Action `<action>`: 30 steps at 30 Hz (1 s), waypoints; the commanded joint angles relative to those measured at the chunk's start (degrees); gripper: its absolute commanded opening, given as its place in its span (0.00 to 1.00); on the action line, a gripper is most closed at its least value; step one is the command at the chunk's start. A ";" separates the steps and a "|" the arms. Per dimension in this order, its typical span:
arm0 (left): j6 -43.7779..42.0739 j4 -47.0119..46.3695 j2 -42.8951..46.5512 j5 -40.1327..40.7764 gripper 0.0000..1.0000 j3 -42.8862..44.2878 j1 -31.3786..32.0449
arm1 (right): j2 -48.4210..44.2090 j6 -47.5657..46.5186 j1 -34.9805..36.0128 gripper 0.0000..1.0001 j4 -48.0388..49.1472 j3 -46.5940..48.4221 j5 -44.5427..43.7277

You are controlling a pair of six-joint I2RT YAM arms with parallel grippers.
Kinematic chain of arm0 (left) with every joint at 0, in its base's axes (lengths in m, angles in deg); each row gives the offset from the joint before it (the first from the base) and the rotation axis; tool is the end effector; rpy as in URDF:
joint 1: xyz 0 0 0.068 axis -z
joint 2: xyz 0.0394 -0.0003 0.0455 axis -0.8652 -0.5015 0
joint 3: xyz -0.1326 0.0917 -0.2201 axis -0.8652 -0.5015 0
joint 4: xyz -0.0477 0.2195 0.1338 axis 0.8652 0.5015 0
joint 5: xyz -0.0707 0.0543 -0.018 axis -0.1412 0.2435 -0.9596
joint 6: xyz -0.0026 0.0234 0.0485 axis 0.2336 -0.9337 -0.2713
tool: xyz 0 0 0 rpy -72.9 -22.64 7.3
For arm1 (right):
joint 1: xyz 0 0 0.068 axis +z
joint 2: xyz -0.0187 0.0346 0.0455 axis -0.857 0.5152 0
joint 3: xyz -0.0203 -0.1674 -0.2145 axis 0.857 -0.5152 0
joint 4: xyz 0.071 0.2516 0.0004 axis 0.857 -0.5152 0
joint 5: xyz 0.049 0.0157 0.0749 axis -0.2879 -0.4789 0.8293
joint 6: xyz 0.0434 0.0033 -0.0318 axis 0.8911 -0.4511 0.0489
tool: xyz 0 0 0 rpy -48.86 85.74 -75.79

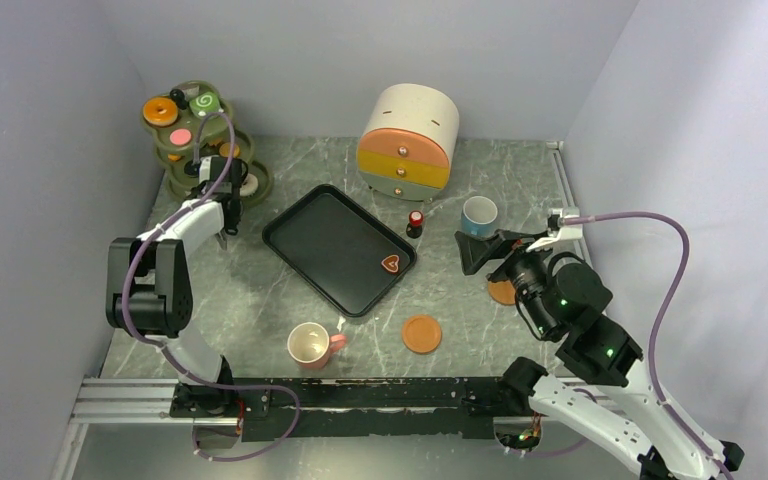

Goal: Serve the afternoon tea
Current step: Adjust the dessert on the tray.

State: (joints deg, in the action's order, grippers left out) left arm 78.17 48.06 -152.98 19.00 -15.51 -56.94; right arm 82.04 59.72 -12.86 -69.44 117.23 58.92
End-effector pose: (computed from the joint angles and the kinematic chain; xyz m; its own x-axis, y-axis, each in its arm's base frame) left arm 0.3491 0.0022 0.2049 -0.6816 -0.1952 -0.7052 -0.5084 0.8194 0.2646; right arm 0.0794 0.0598 0.3814 -0.1352 0.3583 -0.9238 -0.3153 0.8683 0.3830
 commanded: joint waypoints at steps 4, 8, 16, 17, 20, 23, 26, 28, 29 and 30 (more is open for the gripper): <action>-2.72 -3.70 -1.60 4.83 0.39 3.83 -1.20 | -0.44 -0.73 -0.25 0.95 -1.57 1.04 -1.56; -3.04 -3.51 -2.83 5.29 0.38 5.00 -1.31 | -0.59 -1.01 -0.25 0.96 -2.11 1.58 -2.25; -3.89 -5.47 -3.20 3.02 0.38 4.85 -1.32 | -0.46 -1.30 -0.33 0.95 -2.60 2.30 -2.84; -3.78 -5.39 -3.04 2.62 0.38 4.91 -1.29 | -0.50 -1.33 -0.28 0.95 -2.68 2.35 -2.93; -3.00 -5.42 -1.24 0.12 0.38 4.10 -1.31 | -0.75 -1.07 -0.25 0.95 -2.56 2.08 -2.88; -1.45 -4.28 0.99 -2.74 0.40 3.43 -1.31 | -0.85 -0.95 -0.27 0.95 -1.98 1.66 -2.21; -0.23 -0.51 2.24 -5.97 0.42 3.71 -1.30 | -0.55 -0.96 -0.31 0.96 -2.47 2.16 -2.19; 0.45 2.49 2.83 -7.39 0.43 4.52 -1.34 | -0.77 -1.13 -0.26 0.95 -2.33 2.14 -2.41; 0.44 3.31 3.59 -8.41 0.43 4.31 -1.30 | -0.93 -1.26 -0.25 0.95 -2.16 2.03 -2.48; 0.22 3.87 4.35 -9.67 0.43 4.03 -1.29 | -1.10 -1.32 -0.26 0.95 -1.95 1.94 -2.67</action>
State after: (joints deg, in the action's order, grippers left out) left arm 76.90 48.02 -152.04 14.65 -12.52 -57.81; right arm 82.06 59.08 -12.86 -71.98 117.91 57.08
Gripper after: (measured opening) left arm 0.427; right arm 0.956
